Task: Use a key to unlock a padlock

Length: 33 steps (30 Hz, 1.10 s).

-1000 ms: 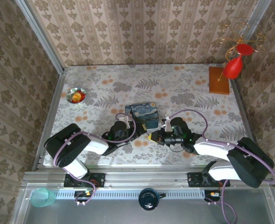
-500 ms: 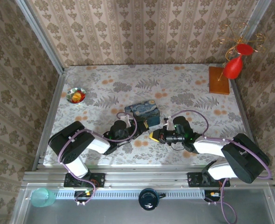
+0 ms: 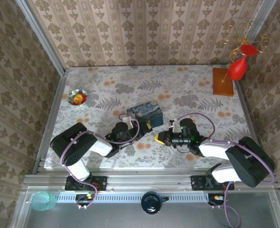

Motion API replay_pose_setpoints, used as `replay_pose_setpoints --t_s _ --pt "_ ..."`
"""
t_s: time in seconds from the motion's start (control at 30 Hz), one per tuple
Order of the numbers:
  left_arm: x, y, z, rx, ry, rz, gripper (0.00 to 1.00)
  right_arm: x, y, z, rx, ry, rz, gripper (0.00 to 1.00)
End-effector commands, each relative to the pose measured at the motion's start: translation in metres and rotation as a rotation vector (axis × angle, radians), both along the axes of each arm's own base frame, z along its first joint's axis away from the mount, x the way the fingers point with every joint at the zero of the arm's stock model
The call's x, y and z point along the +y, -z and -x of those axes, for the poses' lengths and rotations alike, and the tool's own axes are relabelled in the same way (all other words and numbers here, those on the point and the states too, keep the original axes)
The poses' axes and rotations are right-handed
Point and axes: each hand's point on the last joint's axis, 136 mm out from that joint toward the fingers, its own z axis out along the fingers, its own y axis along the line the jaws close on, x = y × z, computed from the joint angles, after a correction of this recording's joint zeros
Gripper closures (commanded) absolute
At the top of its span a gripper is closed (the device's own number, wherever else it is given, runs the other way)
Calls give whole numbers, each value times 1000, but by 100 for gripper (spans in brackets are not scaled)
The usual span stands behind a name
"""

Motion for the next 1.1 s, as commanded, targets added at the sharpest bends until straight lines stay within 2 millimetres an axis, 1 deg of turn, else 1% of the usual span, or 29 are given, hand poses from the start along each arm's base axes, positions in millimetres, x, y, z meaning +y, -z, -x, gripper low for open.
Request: replay_pose_setpoints --t_s 0.0,0.2,0.47,0.73,1.0,1.07 --pt "-11 -36 -5 -59 24 117 94 3 -14 2 -39 -28 -41 100" --pt "-15 -41 -3 -56 35 151 94 3 -21 0 -56 -29 -52 100" --pt "-16 -47 -2 -59 41 168 94 1 -19 -1 -55 -21 -45 100" --pt "-18 -52 -2 -64 49 179 94 4 -28 -6 -70 -25 -59 100" --pt "-18 -50 -1 -57 46 177 94 4 -33 -11 -79 -16 -67 100" --pt "-19 -51 0 -58 48 179 94 3 -31 -12 -72 -8 -64 100"
